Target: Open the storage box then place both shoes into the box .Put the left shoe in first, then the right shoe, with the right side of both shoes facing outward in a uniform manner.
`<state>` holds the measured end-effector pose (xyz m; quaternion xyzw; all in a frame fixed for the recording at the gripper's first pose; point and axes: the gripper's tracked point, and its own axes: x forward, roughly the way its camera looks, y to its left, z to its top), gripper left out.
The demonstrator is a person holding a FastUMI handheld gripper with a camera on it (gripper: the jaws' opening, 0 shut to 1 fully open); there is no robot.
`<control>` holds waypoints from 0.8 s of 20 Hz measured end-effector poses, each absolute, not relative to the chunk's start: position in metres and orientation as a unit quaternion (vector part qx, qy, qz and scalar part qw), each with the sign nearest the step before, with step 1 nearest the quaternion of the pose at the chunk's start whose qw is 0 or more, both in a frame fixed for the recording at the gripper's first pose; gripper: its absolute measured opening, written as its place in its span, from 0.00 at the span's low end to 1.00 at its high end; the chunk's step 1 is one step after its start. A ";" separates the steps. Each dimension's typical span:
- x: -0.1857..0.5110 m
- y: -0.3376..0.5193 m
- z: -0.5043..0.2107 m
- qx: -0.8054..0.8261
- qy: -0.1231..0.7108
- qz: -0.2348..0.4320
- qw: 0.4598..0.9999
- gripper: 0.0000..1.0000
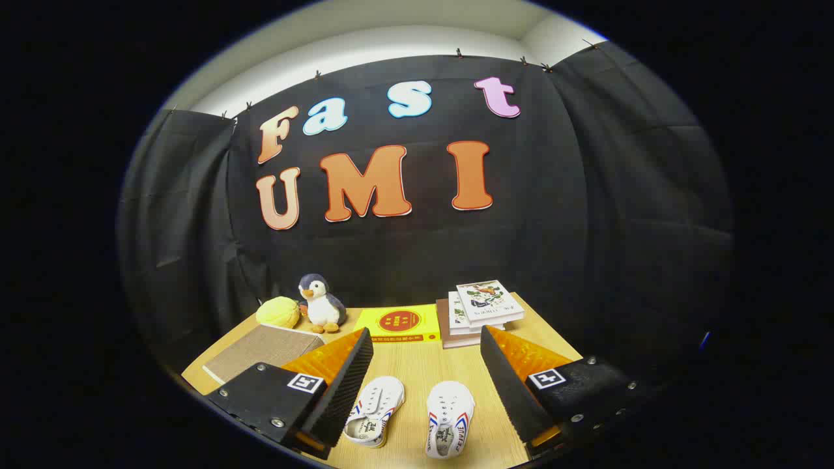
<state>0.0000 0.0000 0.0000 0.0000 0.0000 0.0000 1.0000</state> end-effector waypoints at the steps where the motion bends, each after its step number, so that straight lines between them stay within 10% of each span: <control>1: 0.001 0.001 -0.001 -0.001 0.003 -0.001 1.000 0.98; 16: 0.009 0.011 -0.009 0.005 0.021 0.004 1.000 0.99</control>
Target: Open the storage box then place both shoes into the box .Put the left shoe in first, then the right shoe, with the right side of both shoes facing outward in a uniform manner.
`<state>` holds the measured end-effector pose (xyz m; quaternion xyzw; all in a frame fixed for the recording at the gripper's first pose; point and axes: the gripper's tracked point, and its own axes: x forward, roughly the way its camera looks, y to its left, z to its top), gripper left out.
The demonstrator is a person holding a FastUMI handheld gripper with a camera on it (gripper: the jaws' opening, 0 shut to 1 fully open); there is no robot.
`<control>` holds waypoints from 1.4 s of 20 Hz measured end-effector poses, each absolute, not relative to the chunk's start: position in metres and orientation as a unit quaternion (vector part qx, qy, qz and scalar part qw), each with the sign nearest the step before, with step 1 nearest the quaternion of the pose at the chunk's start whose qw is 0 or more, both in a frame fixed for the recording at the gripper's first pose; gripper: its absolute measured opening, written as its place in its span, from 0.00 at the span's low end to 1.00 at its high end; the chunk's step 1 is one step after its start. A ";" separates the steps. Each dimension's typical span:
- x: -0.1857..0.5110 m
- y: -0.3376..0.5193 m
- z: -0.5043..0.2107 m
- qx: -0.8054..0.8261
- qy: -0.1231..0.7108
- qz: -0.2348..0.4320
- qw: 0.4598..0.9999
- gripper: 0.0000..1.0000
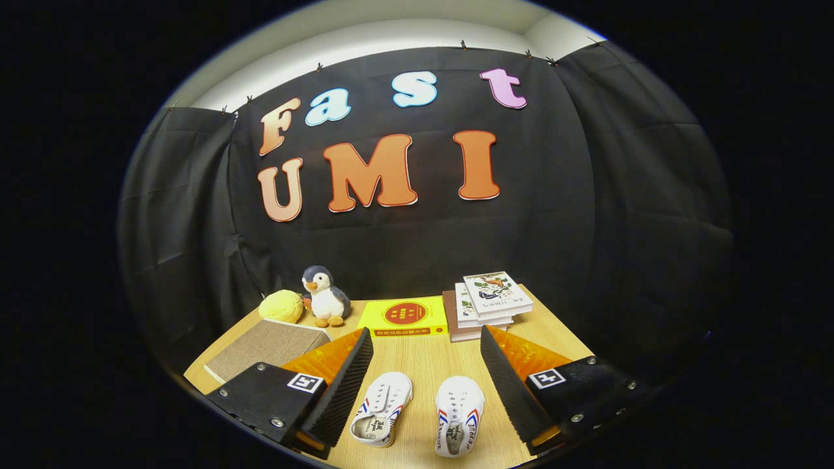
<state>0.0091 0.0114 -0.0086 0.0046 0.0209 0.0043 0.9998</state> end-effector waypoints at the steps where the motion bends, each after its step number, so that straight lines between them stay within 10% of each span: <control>1: 0.009 0.011 -0.008 0.006 0.021 0.004 1.000 0.99; 28: 0.030 0.071 -0.112 0.120 0.151 0.135 0.972 0.98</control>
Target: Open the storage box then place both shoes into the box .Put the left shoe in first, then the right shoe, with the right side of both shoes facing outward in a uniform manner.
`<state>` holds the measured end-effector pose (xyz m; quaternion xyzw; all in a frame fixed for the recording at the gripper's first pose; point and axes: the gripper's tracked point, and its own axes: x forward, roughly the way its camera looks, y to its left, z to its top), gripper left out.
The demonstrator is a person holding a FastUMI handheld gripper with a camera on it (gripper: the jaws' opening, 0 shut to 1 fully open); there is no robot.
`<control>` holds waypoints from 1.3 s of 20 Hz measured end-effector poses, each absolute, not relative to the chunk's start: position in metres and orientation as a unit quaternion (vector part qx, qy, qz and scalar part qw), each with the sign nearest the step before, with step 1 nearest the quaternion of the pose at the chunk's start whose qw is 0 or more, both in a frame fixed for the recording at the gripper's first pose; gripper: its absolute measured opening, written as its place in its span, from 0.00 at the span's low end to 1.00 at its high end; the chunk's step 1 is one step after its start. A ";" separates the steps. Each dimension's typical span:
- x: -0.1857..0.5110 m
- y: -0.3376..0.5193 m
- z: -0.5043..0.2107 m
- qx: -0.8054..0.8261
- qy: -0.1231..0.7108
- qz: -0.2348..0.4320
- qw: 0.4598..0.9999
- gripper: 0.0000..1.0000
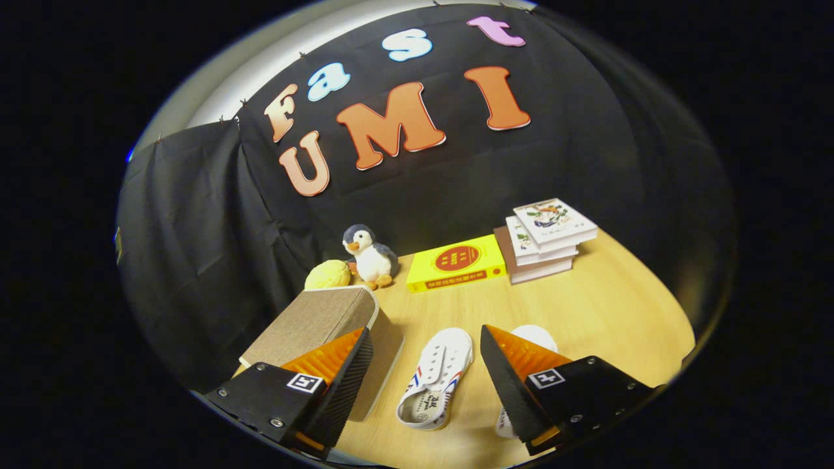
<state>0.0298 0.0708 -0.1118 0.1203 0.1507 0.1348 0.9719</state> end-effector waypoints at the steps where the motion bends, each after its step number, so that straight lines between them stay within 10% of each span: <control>1: 0.030 0.079 -0.119 0.149 0.164 0.152 0.963 0.98; 26: 0.020 0.235 -0.181 0.457 0.348 0.409 0.709 0.97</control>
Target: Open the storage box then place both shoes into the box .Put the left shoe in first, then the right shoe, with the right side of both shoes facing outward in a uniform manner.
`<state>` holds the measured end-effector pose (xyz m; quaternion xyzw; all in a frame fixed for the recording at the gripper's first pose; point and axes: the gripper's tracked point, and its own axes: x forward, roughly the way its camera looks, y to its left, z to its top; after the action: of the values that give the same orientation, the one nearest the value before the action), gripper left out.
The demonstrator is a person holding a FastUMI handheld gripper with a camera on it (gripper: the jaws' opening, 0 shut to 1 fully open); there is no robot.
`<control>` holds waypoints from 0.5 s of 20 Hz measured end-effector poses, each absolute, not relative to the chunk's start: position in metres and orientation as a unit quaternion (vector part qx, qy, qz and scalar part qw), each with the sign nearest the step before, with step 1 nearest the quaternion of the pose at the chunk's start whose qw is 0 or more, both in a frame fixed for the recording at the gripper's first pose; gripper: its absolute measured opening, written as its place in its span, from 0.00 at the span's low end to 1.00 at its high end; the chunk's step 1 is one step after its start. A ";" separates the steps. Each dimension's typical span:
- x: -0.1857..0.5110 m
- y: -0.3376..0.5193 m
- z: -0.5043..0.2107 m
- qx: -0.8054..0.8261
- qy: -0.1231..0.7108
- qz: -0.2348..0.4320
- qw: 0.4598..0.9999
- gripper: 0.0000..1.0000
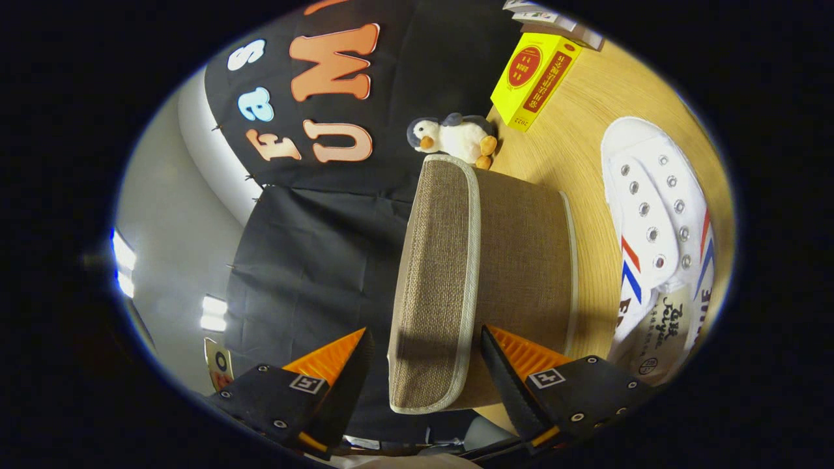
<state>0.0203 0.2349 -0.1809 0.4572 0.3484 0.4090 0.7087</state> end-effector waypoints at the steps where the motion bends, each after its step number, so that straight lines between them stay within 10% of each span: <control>1: 0.022 0.232 -0.173 0.479 0.340 0.412 0.697 0.96; 8: 0.033 0.200 -0.149 0.566 0.275 0.391 0.672 0.67; 10: 0.034 0.201 -0.147 0.564 0.267 0.390 0.677 0.41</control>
<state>0.0343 0.2008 -0.1467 0.5640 0.2671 0.3902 0.6770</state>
